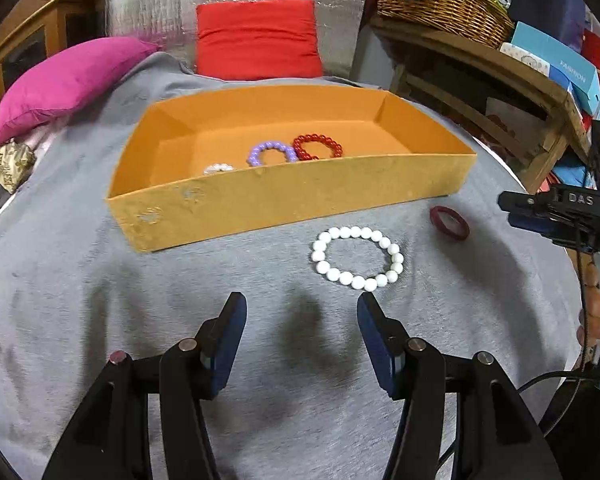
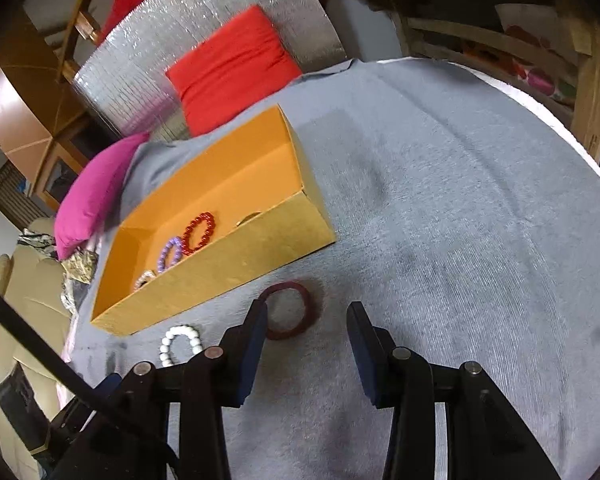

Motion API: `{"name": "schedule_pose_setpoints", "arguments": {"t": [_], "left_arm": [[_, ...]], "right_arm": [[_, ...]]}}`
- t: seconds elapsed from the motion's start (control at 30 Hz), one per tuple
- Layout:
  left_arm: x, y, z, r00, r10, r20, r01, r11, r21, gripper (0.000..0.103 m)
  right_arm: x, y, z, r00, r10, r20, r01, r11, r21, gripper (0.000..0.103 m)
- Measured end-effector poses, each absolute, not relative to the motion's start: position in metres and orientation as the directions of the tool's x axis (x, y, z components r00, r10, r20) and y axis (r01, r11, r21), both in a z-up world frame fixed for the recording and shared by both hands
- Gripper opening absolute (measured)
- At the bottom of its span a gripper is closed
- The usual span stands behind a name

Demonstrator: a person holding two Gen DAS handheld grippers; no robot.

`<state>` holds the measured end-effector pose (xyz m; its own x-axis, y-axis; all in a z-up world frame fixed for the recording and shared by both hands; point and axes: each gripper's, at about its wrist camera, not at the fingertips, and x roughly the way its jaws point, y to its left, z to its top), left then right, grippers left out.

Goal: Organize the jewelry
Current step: 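Open both grippers to release the bracelets and withdraw from the box, then grasp the white bead bracelet with the left gripper while the right grasps the dark red bangle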

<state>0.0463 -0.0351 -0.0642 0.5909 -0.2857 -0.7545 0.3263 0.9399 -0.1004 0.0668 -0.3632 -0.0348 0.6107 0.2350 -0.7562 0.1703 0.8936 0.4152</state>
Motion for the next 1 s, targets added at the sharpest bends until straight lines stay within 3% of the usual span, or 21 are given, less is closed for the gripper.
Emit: {"name": "schedule_pose_setpoints", "arguments": {"t": [0.1,0.6,0.67,0.8,1.0], "left_arm": [[0.046,-0.039,-0.064,0.583,-0.303,-0.754,0.341,0.933,-0.111,0.041],[0.055,-0.042,-0.069,0.563,-0.304,-0.768,0.324,0.937,-0.133,0.041],[0.055,-0.042,-0.07,0.562,-0.304,-0.769,0.323,0.937,-0.134,0.041],[0.057,-0.042,-0.07,0.561,-0.302,-0.771,0.32,0.938,-0.134,0.041],[0.064,-0.039,-0.073,0.557,-0.291,-0.777,0.309,0.942,-0.132,0.041]], "right_arm": [[0.077,-0.359,-0.043,0.577,0.246,-0.779,0.165,0.899,0.406,0.043],[0.104,-0.339,-0.071,0.521,0.168,-0.837,0.173,0.94,0.296,0.044],[0.105,-0.333,-0.072,0.524,0.14,-0.84,0.161,0.952,0.259,0.038],[0.105,-0.327,-0.073,0.528,0.102,-0.843,0.143,0.968,0.207,0.007],[0.1,-0.324,-0.067,0.52,0.157,-0.84,0.108,0.963,0.247,0.006]]}}
